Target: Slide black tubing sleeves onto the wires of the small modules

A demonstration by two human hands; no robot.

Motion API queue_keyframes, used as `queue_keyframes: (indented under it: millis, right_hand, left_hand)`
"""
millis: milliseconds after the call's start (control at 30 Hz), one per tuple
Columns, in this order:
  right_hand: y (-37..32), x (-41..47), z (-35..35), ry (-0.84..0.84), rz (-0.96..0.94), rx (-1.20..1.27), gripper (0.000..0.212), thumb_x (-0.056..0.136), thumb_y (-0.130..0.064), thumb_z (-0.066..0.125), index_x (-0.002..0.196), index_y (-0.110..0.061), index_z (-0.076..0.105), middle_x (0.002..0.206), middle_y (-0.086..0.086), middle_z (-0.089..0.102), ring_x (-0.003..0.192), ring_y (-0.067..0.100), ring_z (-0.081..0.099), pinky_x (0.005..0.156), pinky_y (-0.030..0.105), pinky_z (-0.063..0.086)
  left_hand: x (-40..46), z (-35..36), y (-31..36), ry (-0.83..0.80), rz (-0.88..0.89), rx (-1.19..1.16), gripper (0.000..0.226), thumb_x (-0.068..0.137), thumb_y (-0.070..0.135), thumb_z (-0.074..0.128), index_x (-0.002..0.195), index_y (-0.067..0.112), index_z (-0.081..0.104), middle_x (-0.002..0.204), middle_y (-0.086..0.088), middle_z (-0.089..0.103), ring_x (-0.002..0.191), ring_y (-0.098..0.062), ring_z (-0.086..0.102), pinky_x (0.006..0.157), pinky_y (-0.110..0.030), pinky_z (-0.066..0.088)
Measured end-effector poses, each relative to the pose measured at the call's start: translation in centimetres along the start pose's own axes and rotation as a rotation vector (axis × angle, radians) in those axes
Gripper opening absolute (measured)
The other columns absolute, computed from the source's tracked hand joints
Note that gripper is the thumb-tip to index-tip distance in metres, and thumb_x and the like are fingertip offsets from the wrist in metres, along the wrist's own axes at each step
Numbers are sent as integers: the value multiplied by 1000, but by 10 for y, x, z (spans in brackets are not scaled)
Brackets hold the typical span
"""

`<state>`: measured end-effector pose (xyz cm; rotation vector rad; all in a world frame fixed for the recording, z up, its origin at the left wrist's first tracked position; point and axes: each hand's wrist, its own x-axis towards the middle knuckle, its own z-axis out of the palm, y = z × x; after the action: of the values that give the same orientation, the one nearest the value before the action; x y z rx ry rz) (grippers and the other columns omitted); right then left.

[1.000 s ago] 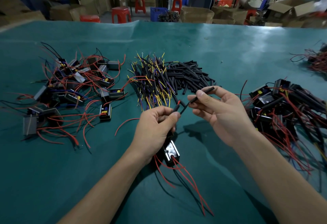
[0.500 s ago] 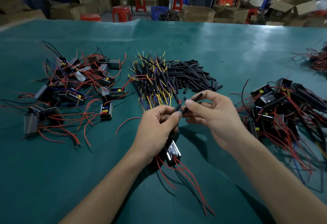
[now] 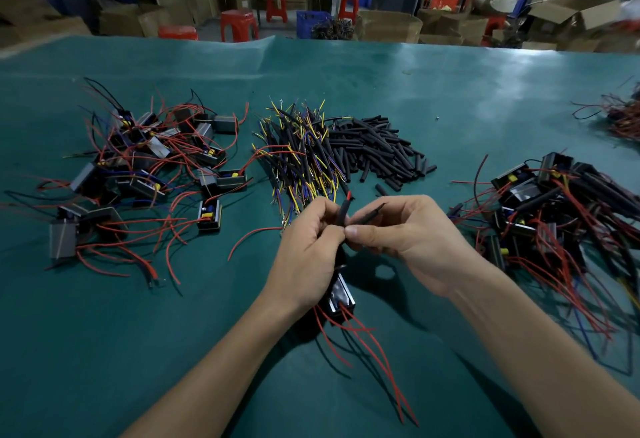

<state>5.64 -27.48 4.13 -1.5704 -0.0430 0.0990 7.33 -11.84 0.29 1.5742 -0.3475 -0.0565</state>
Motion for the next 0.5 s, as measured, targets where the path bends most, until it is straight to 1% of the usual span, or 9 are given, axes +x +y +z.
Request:
queue_keyframes:
  millis: [33, 67, 100, 200, 233, 300, 367, 433, 500]
  right_hand:
    - [1, 0, 0, -7, 19, 18, 31, 52, -25, 90, 78, -11, 81, 76, 16, 70, 71, 24, 61, 67, 28, 47]
    - [1, 0, 0, -16, 37, 32, 32, 51, -24, 90, 79, -11, 81, 77, 16, 71, 74, 26, 61, 69, 30, 47]
    - [1, 0, 0, -27, 49, 36, 33, 51, -24, 90, 80, -11, 81, 78, 15, 71, 75, 26, 61, 69, 30, 48]
    - [-5, 0, -7, -48, 59, 53, 28, 61, -20, 87, 86, -10, 80, 80, 12, 73, 69, 18, 66, 62, 23, 55]
    - [-7, -1, -12, -39, 58, 68, 25, 65, -20, 85, 87, -10, 80, 80, 12, 73, 67, 17, 67, 61, 22, 56]
    - [-11, 0, -20, 7, 40, 64, 22, 69, -22, 81, 87, -9, 80, 80, 14, 74, 65, 17, 69, 61, 23, 57]
    - [-12, 0, -23, 35, 22, 41, 22, 69, -23, 81, 86, -9, 81, 79, 14, 75, 64, 17, 69, 60, 23, 57]
    - [-10, 0, -22, 43, 6, 31, 20, 69, -22, 81, 84, -8, 81, 77, 14, 74, 65, 17, 69, 61, 23, 56]
    - [-9, 0, -21, 57, -11, 15, 18, 69, -21, 81, 82, -9, 81, 76, 13, 74, 66, 17, 68, 62, 22, 56]
  left_hand:
    - [0, 0, 0, -7, 12, 2, 7, 82, 20, 53, 85, 19, 59, 80, -14, 67, 77, -33, 63, 64, -41, 54]
    - [-1, 0, 0, -14, 17, -2, 7, 82, 19, 53, 85, 17, 59, 80, -18, 66, 77, -35, 63, 70, -48, 53]
    - [-1, 0, -1, -23, 15, -10, 6, 82, 18, 52, 84, 18, 58, 78, -18, 64, 75, -32, 62, 71, -49, 52]
    - [-2, 1, 1, -39, -4, -41, 15, 83, 16, 50, 83, 26, 61, 72, 0, 64, 70, -16, 60, 66, -38, 50]
    - [-2, 1, 1, -38, -3, -31, 17, 83, 16, 49, 84, 27, 62, 72, 2, 64, 69, -14, 59, 66, -39, 51]
    - [-2, 1, 1, -33, 8, 30, 16, 84, 19, 48, 87, 27, 61, 69, 4, 62, 68, -16, 56, 69, -50, 52]
    - [-2, 1, 2, -35, 13, 56, 16, 84, 20, 46, 90, 25, 60, 68, 4, 61, 67, -18, 55, 71, -59, 52]
    - [-2, 2, 2, -25, 15, 65, 16, 84, 20, 46, 91, 25, 59, 69, 4, 61, 68, -19, 56, 73, -61, 52]
    - [-2, 2, 3, -28, 42, 85, 14, 88, 21, 47, 93, 27, 58, 72, 4, 64, 72, -18, 60, 76, -59, 55]
